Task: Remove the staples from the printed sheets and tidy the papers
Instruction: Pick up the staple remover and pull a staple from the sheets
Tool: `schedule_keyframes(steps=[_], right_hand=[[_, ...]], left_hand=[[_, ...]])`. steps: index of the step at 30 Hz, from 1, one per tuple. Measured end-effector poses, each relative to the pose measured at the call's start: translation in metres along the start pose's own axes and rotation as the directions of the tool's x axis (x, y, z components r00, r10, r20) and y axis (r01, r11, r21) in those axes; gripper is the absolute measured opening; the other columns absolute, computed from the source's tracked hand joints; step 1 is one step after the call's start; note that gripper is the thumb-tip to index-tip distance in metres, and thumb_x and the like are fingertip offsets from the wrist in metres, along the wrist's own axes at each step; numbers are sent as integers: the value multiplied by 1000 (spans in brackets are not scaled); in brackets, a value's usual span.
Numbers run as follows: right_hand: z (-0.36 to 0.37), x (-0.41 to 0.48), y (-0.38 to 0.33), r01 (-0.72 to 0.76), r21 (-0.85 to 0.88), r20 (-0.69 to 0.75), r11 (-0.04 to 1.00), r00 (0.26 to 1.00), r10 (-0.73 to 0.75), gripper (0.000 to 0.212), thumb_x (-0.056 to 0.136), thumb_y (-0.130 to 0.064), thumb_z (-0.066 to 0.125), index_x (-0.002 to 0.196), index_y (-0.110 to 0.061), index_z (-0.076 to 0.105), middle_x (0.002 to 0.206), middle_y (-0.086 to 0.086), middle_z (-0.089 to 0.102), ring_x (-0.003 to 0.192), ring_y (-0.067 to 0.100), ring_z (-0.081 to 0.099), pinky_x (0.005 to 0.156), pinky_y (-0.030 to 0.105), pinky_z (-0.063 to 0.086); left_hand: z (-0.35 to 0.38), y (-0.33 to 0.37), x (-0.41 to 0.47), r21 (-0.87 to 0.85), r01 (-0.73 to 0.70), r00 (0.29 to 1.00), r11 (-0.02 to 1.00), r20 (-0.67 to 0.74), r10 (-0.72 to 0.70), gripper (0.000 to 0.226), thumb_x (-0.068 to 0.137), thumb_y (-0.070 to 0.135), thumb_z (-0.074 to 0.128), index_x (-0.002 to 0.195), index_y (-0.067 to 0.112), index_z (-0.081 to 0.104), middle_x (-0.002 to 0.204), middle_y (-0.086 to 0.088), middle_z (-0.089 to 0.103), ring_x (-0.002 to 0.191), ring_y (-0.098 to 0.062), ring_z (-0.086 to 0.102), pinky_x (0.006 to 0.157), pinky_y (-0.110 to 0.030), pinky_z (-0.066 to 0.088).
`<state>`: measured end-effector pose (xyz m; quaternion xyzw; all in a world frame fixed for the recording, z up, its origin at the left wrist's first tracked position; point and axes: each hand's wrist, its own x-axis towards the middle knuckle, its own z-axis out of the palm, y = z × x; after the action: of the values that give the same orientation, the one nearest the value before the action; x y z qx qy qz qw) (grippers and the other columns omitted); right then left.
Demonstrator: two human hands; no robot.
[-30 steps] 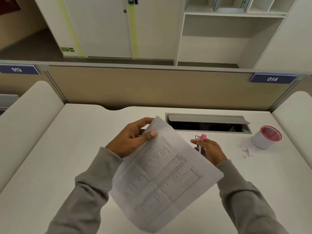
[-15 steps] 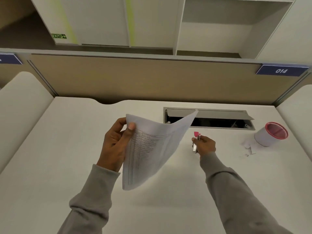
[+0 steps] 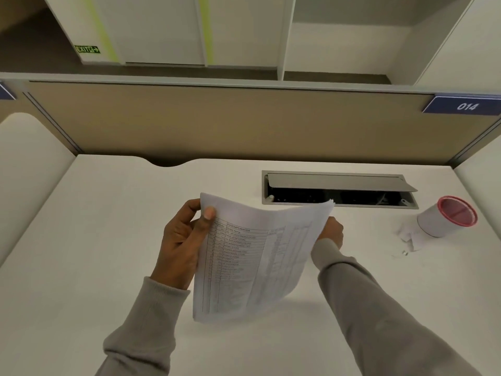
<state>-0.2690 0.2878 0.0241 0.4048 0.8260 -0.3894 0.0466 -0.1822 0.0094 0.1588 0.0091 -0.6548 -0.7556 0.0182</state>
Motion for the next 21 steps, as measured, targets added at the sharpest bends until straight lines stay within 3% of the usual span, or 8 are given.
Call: schedule_keyframes(steps=[3, 6, 11, 14, 16, 18, 19, 21], right_hand=[[6, 7, -2, 21, 46, -13, 999, 1000, -21, 23, 96, -14, 45, 85, -5, 63, 104, 18, 68, 98, 38, 65, 91, 46, 53], [8, 9, -5, 59, -43, -19, 997, 998, -60, 17, 93, -12, 51, 78, -6, 59, 95, 16, 64, 96, 39, 64, 83, 39, 51], [16, 19, 1, 125, -54, -12, 991, 992, -126, 23, 84, -18, 64, 100, -2, 71, 105, 21, 66, 98, 41, 63, 86, 40, 51], [16, 18, 2, 137, -68, 10, 988, 991, -136, 38, 82, -18, 69, 117, -3, 65, 120, 20, 60, 110, 41, 58, 93, 42, 47], [11, 10, -2, 198, -19, -52, 980, 979, -199, 46, 83, -19, 66, 124, 0, 58, 126, 20, 54, 116, 41, 54, 94, 41, 45], [1, 0, -8, 307, 83, -53, 948, 951, -304, 40, 82, -27, 64, 112, -2, 63, 111, 16, 62, 107, 38, 59, 80, 26, 46], [-6, -8, -13, 336, 220, 4, 916, 938, -346, 32, 84, -30, 68, 103, -4, 66, 99, 12, 67, 101, 37, 63, 72, 20, 46], [-24, -37, -23, 182, 626, 234, 758, 884, -406, 37, 86, -42, 71, 99, -7, 69, 92, 11, 71, 92, 36, 67, 70, 26, 52]], left_hand=[[0, -3, 1, -25, 22, 1000, 999, 10, -22, 15, 91, 29, 55, 92, 27, 70, 78, 1, 71, 71, -14, 67, 63, -25, 56], [1, -6, 1, -29, 34, 999, 999, 14, -34, 15, 90, 28, 55, 94, 23, 69, 78, 1, 71, 73, -14, 67, 64, -25, 56], [2, -2, 1, -18, 36, 999, 999, 29, -36, 26, 87, 52, 67, 96, 28, 70, 82, 1, 72, 77, -15, 68, 68, -27, 57], [2, 2, 0, -25, 23, 999, 999, 29, -23, 35, 80, 59, 69, 98, 29, 70, 84, 1, 72, 79, -15, 69, 69, -27, 57], [2, 4, -1, -47, 13, 1000, 999, 28, -12, 39, 77, 62, 70, 98, 29, 71, 86, 0, 73, 81, -16, 69, 70, -27, 57], [4, 8, -3, -68, 13, 1000, 998, 20, -12, 36, 78, 60, 70, 97, 29, 71, 88, 0, 73, 82, -17, 70, 70, -28, 58], [4, 9, -4, -68, 17, 1000, 998, 8, -16, 32, 81, 56, 70, 98, 28, 71, 88, 0, 73, 82, -18, 70, 70, -29, 58], [5, 13, -7, -45, 16, 1000, 999, -19, -17, 25, 88, 47, 66, 99, 25, 70, 89, 0, 74, 83, -20, 71, 71, -33, 59]])
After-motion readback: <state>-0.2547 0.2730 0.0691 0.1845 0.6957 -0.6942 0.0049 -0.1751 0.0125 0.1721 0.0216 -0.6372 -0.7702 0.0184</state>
